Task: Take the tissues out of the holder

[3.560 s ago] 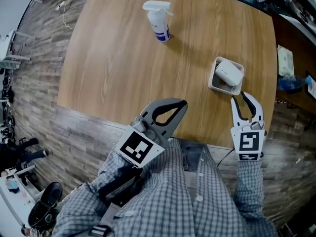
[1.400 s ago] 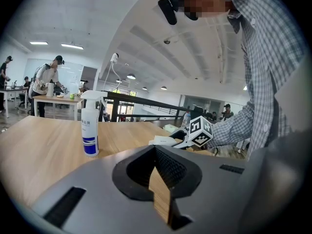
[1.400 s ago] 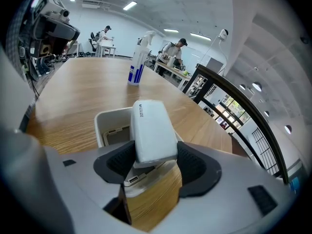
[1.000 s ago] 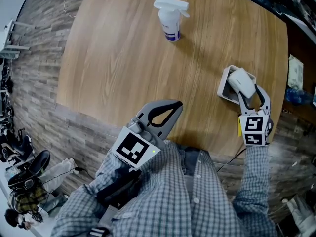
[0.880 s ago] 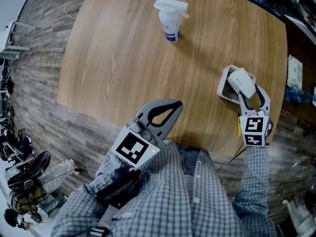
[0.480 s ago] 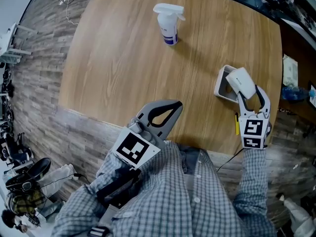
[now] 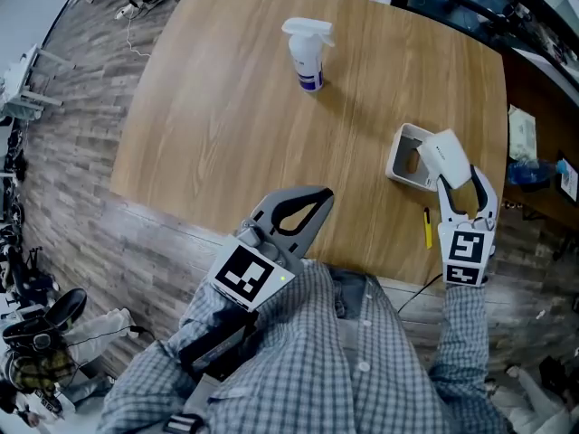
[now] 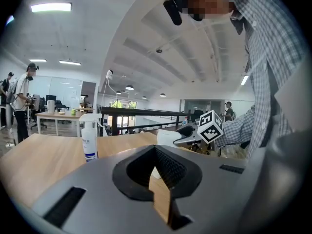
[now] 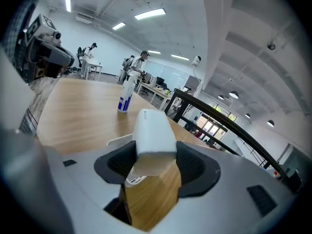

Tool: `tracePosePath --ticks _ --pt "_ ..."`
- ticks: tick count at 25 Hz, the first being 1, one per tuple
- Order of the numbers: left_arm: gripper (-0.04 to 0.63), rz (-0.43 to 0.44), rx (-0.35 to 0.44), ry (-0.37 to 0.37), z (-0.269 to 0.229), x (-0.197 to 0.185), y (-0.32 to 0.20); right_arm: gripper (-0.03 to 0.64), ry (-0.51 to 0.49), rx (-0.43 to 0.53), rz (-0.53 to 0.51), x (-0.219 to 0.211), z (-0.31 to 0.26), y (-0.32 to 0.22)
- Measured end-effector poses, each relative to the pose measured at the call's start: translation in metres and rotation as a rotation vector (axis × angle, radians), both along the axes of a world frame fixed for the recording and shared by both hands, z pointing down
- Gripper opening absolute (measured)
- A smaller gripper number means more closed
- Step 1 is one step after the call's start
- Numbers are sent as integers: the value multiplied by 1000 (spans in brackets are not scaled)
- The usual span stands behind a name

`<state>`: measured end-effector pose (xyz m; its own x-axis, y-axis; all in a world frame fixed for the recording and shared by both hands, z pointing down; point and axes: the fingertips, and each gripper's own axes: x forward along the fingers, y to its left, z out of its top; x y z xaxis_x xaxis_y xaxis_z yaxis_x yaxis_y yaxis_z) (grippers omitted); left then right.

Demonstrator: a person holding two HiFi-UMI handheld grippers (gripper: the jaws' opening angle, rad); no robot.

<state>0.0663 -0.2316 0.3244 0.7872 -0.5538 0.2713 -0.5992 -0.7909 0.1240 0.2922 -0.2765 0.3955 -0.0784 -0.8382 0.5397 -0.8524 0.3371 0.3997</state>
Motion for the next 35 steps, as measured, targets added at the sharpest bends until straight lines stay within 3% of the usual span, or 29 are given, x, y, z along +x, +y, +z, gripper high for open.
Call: tracePosePath --ticks 14,35 --pt "8 -20 47 5 -8 7 18 268 -14 117 -32 -10 -44 40" --pt "7 -10 92 0 -14 3 27 265 -36 157 -83 -34 -54 66"
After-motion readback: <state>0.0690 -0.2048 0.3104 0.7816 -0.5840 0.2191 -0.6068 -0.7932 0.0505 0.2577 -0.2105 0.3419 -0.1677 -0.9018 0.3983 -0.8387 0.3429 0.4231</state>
